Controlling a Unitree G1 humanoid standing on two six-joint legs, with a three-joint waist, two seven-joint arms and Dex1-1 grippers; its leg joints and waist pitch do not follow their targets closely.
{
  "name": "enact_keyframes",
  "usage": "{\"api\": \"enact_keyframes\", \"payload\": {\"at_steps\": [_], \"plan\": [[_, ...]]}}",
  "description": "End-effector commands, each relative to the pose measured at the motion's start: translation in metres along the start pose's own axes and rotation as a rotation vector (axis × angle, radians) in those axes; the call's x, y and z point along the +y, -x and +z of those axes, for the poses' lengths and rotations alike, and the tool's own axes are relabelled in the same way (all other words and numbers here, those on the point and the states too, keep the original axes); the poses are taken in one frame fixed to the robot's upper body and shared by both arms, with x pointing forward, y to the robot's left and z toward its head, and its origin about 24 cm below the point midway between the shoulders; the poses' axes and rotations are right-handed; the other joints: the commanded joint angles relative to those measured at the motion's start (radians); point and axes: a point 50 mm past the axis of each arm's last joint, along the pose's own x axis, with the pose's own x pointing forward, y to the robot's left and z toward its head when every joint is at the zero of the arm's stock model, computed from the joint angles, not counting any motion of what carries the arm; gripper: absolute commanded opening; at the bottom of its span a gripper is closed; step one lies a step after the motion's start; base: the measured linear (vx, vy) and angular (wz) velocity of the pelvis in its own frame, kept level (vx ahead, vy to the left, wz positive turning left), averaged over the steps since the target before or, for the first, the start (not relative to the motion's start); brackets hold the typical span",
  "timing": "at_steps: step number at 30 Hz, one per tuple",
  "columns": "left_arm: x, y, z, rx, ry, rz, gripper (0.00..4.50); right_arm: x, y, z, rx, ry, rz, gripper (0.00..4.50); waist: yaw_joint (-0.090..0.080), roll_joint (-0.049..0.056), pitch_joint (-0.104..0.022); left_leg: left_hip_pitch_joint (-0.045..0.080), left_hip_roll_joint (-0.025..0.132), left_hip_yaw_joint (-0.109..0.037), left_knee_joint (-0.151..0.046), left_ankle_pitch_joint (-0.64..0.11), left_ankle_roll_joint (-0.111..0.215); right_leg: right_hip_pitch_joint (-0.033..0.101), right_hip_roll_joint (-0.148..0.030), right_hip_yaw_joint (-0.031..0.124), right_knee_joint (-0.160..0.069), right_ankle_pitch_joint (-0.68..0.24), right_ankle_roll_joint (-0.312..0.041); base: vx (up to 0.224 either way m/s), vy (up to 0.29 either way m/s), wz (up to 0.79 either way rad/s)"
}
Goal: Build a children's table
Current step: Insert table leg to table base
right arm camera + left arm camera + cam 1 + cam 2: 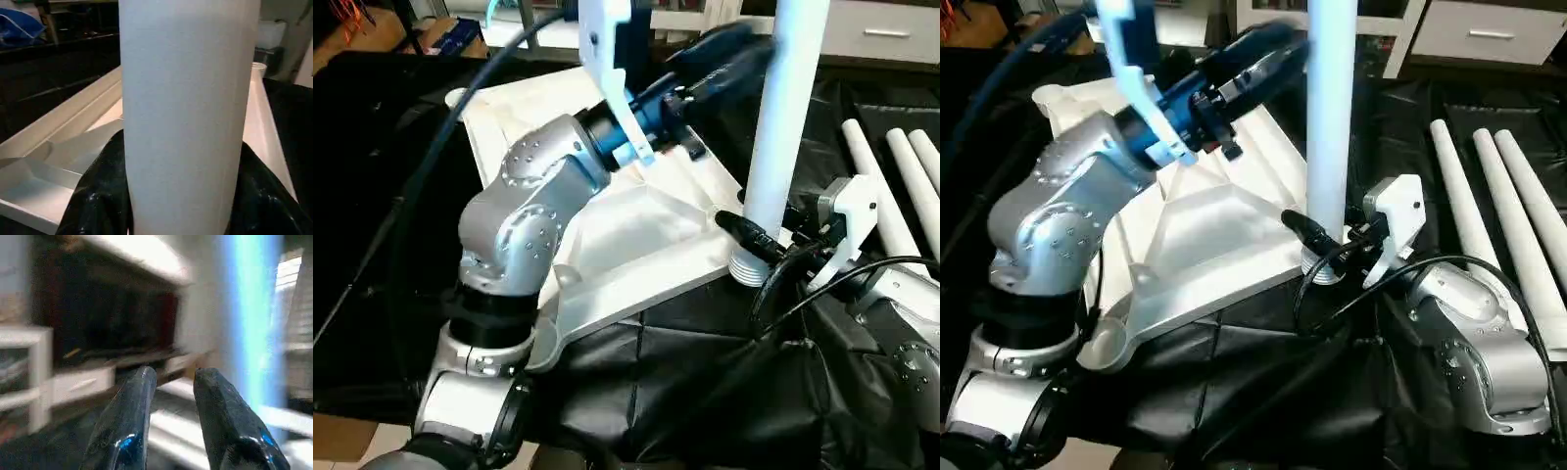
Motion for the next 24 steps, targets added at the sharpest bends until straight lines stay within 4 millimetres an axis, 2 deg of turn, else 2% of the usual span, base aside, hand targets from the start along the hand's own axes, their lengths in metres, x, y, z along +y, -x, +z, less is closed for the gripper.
{"api": "enact_keyframes", "payload": {"at_steps": [1,2,3,6,8,10,11,13,15,18,20,23,24], "plan": [[0.018,0.005,-0.008,0.034,-0.027,0.147,1.58,-0.005,0.003,0.006,-0.029,0.017,-0.033,1.86,-0.003,-0.016,-0.098,0.054,0.078,-0.054,-0.074,-0.183,0.069,0.041,-0.049,0.021,-0.063,-0.181,-0.186,0.0,0.0,0.0],[0.02,0.006,-0.01,0.041,-0.029,0.157,1.58,-0.005,0.003,0.006,-0.029,0.018,-0.034,1.86,-0.004,-0.019,-0.099,0.054,0.077,-0.054,-0.074,-0.182,0.071,0.042,-0.048,0.02,-0.062,-0.165,-0.185,0.0,0.0,0.0],[0.028,0.012,-0.022,0.111,-0.065,0.226,1.58,-0.006,0.004,0.006,-0.026,0.024,-0.042,1.86,-0.003,-0.018,-0.1,0.054,0.077,-0.054,-0.073,-0.172,0.078,0.041,-0.048,0.02,-0.062,-0.145,-0.188,0.0,0.0,0.0],[0.026,0.01,-0.025,0.141,-0.103,0.232,1.58,-0.005,0.005,0.005,-0.017,0.027,-0.033,1.86,-0.002,-0.017,-0.103,0.054,0.078,-0.054,-0.071,-0.145,0.093,0.042,-0.05,0.02,-0.057,-0.109,-0.201,0.0,0.0,0.0],[0.008,-0.004,-0.009,0.071,-0.089,0.138,1.58,-0.002,0.004,0.004,-0.009,0.026,-0.018,1.86,0.004,-0.017,-0.105,0.058,0.08,-0.052,-0.067,-0.129,0.101,0.041,-0.053,0.02,-0.054,-0.08,-0.22,0.0,0.0,0.0],[-0.006,-0.012,0.003,0.02,-0.082,0.058,1.58,0.0,0.003,0.002,-0.003,0.028,-0.012,1.86,0.01,-0.017,-0.105,0.055,0.083,-0.052,-0.066,-0.102,0.112,0.042,-0.053,0.019,-0.047,-0.037,-0.246,0.0,0.0,0.0],[-0.008,-0.013,0.004,0.015,-0.081,0.05,1.58,0.0,0.003,0.002,-0.002,0.028,-0.012,1.86,0.011,-0.018,-0.104,0.053,0.083,-0.053,-0.066,-0.102,0.115,0.043,-0.054,0.018,-0.047,-0.038,-0.248,0.0,0.0,0.0],[-0.033,-0.02,0.023,-0.075,-0.042,-0.098,1.58,-0.001,0.003,0.0,0.011,0.032,-0.017,1.86,0.011,-0.021,-0.101,0.05,0.081,-0.052,-0.067,-0.118,0.115,0.046,-0.058,0.018,-0.047,-0.063,-0.25,0.0,0.0,0.0],[-0.047,-0.02,0.033,-0.122,-0.022,-0.195,1.58,-0.002,0.004,-0.001,0.021,0.034,-0.021,1.86,0.008,-0.024,-0.095,0.046,0.081,-0.053,-0.068,-0.148,0.112,0.048,-0.062,0.02,-0.056,-0.112,-0.246,0.0,0.0,0.0],[-0.056,-0.019,0.037,-0.153,0.01,-0.284,1.58,-0.002,0.005,-0.003,0.03,0.036,-0.025,1.86,0.002,-0.024,-0.092,0.047,0.078,-0.054,-0.071,-0.181,0.099,0.045,-0.057,0.019,-0.063,-0.188,-0.222,0.0,0.0,0.0],[-0.052,-0.019,0.034,-0.14,0.011,-0.277,1.58,-0.003,0.005,-0.004,0.034,0.036,-0.029,1.86,-0.001,-0.023,-0.092,0.049,0.079,-0.055,-0.073,-0.198,0.088,0.044,-0.055,0.018,-0.066,-0.215,-0.209,0.0,0.0,0.0],[-0.034,-0.021,0.022,-0.091,0.003,-0.203,1.58,-0.004,0.005,-0.004,0.034,0.037,-0.035,1.86,-0.004,-0.022,-0.091,0.053,0.076,-0.053,-0.076,-0.219,0.076,0.037,-0.05,0.019,-0.074,-0.247,-0.188,0.0,0.0,0.0],[-0.014,-0.025,0.01,-0.03,-0.013,-0.109,1.58,-0.004,0.005,-0.004,0.032,0.04,-0.041,1.86,-0.004,-0.021,-0.094,0.055,0.077,-0.055,-0.077,-0.223,0.069,0.038,-0.05,0.019,-0.073,-0.248,-0.181,0.0,0.0,0.0]]}}
